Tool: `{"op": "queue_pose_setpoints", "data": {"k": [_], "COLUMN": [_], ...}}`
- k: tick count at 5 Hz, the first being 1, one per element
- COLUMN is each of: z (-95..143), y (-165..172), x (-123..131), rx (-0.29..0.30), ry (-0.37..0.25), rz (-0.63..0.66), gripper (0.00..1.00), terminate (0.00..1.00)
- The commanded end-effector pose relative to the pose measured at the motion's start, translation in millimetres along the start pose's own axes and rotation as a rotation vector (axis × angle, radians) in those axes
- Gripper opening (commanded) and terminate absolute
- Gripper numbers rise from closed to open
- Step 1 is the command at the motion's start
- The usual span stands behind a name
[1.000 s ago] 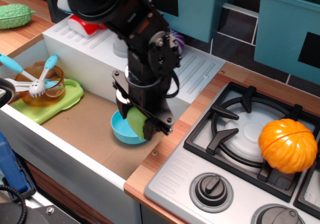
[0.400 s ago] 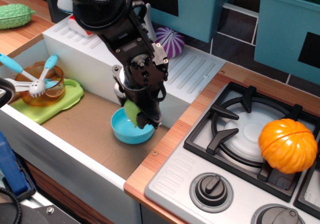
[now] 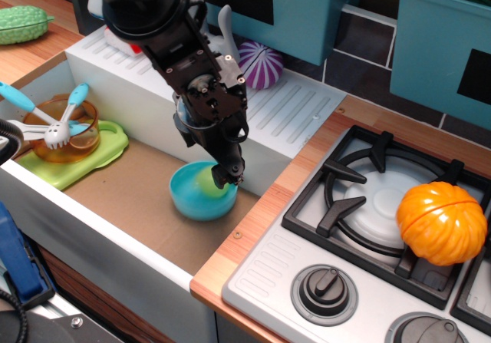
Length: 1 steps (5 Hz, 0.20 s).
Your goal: Put pear in bowl
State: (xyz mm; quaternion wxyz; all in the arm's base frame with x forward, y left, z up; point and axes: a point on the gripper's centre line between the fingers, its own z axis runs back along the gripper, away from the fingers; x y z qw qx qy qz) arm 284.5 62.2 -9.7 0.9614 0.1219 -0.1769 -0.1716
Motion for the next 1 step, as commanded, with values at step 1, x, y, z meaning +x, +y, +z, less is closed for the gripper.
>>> {"op": "queue_pose_setpoints", "data": {"k": [1], "z": [3.4], "y": [4.1], "x": [3.2], "rx": [0.012], "ry": [-0.017], "rz": [0.004], "gripper": [1.00], "terminate": [1.00]}}
